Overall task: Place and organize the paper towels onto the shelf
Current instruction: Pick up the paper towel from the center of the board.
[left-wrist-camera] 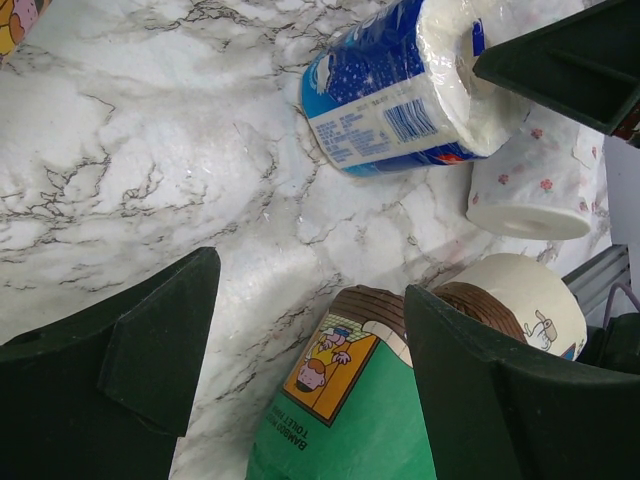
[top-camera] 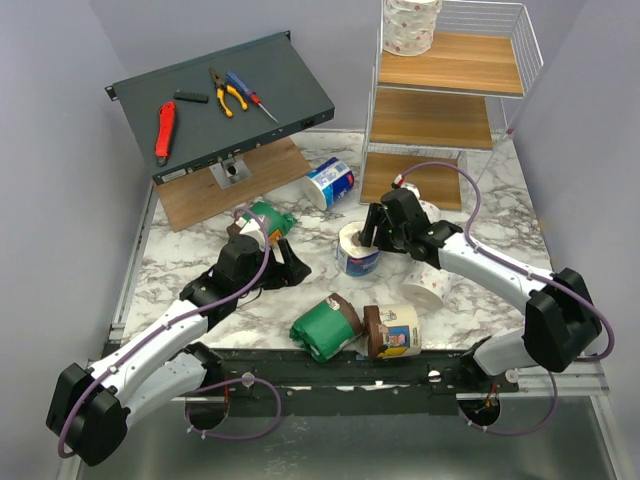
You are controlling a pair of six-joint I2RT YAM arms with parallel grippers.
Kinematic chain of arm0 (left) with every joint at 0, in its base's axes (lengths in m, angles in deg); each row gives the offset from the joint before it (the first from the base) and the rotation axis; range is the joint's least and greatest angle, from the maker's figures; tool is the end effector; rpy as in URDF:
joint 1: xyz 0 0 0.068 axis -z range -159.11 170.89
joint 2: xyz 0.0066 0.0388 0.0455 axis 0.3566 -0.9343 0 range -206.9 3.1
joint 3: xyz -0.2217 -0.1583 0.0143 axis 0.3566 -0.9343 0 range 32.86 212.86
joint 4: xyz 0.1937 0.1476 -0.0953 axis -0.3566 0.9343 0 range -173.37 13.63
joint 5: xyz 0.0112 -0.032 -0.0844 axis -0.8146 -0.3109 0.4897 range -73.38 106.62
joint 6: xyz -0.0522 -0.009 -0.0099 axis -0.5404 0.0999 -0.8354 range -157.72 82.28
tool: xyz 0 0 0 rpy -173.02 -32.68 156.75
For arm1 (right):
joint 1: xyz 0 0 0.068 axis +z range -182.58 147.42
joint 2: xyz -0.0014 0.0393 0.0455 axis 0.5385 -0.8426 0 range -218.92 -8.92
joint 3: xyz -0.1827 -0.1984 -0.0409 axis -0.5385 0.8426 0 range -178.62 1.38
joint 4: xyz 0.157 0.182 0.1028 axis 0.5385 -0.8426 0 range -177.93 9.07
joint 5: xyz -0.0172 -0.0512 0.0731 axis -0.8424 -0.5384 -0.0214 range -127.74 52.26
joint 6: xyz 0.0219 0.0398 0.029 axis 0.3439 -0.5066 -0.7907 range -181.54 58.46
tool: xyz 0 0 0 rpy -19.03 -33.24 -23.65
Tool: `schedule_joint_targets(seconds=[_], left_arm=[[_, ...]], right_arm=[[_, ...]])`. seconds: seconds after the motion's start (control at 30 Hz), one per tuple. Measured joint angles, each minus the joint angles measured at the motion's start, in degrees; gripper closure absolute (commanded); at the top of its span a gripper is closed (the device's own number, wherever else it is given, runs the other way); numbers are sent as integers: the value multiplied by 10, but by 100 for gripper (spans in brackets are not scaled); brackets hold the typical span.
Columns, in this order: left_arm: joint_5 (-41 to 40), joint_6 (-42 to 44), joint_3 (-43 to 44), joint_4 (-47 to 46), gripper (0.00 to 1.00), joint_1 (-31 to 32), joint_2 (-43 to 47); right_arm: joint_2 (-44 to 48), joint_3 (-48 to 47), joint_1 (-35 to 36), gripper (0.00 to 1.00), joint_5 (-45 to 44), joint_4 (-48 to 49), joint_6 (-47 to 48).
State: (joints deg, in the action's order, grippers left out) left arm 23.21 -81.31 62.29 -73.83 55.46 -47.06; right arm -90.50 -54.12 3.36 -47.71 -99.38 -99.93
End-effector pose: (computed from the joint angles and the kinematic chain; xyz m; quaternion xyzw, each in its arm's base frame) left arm 0.1590 -0.1145 0.2305 -0.0396 0.8653 -0.3521 0.3545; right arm 0.2509 0.1743 0.2443 0.0532 0.9179 0.1687 0.3552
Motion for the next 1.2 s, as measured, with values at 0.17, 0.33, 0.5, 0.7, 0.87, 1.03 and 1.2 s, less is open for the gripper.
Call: schedule_joint_targets(seconds=[0.17, 0.33, 0.5, 0.7, 0.87, 1.03, 1.2], left_arm=[[0, 1, 0, 0, 22, 0, -2], [0, 1, 0, 0, 22, 0, -10], [0, 1, 0, 0, 22, 0, -11], [0, 0, 0, 0, 22, 0, -11], [0, 0, 0, 0, 22, 0, -11], [0, 0, 0, 0, 22, 0, -11], [0, 0, -3, 0, 22, 0, -11]], right_arm=[[-13, 7, 0, 39, -5, 0, 1], [-17, 12, 0, 56, -4, 9, 5], [-17, 12, -1, 64, 5, 11, 2], [-12, 12, -1, 76, 11, 4, -7], [20, 12, -1, 80, 12, -21, -17], [62, -13, 0, 82, -12, -67, -45], [83, -94, -6, 87, -55, -137, -83]])
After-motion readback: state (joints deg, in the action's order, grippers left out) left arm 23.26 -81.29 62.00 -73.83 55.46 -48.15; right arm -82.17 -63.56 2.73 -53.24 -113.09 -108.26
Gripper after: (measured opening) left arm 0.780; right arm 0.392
